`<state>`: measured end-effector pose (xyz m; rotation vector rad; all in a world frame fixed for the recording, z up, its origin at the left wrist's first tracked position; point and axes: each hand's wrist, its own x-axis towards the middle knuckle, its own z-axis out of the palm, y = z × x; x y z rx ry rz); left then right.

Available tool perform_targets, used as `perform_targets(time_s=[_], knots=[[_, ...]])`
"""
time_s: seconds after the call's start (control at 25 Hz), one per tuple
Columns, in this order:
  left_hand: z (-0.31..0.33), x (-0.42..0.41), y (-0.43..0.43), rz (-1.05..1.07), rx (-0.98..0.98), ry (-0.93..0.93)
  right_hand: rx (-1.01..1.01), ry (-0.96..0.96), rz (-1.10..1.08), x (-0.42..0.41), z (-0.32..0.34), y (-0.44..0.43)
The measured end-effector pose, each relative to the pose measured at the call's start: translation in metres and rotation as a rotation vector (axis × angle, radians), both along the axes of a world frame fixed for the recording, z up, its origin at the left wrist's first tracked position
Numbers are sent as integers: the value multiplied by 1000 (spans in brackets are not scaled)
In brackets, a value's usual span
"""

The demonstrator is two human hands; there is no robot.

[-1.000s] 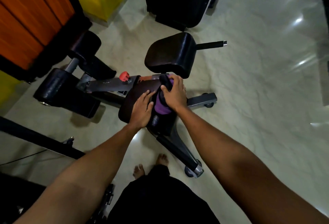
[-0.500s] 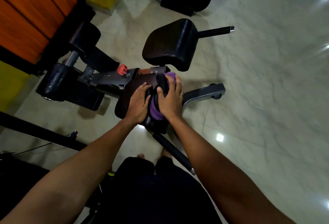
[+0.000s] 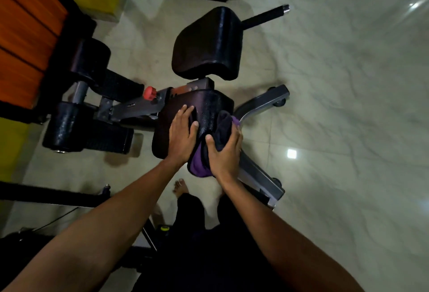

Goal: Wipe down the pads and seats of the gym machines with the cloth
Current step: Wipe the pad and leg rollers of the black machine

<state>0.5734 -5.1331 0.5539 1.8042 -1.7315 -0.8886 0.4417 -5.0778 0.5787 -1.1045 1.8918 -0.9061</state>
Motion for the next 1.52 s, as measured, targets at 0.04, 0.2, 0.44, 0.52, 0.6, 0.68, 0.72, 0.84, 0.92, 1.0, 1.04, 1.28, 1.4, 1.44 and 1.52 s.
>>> perform_targets(time_s=[0.04,0.2,0.44,0.52,0.6,0.68,0.72,0.84,0.92,1.0,1.04,1.28,1.4,1.44,1.52], knots=[[-1,1,-1,-12,8,1,-39,74,21,3,2,-11],[2,1,0,-19,35,-8,-27,225,86,-6,0,-96],[6,0,0,-46,37,-11,50,4,-119,-11,-1,-84],[3,3,0,-74,13,-27,49,13,-153,0,0,-44],[2,3,-2,-89,1,-56,51,71,-131,11,0,-9],[2,3,-4,-89,-1,-78,46,141,-106,20,0,3],[3,4,-4,-87,-1,-81,34,167,-88,20,-1,-4],[3,4,-3,-80,3,-83,14,233,-10,12,0,-63],[3,3,-2,-68,10,-69,15,279,18,6,3,-102],[3,2,-1,-67,32,-65,-19,324,56,4,4,-109],[2,3,0,-70,38,-72,-45,338,89,7,4,-98],[-3,10,-1,-62,9,69,-170,338,124,24,1,-8],[-1,9,5,72,-37,165,-99,502,281,19,8,-46],[0,7,7,128,-40,172,-91,584,361,17,12,-67],[0,4,11,241,-1,155,-54,707,507,19,19,-107]])
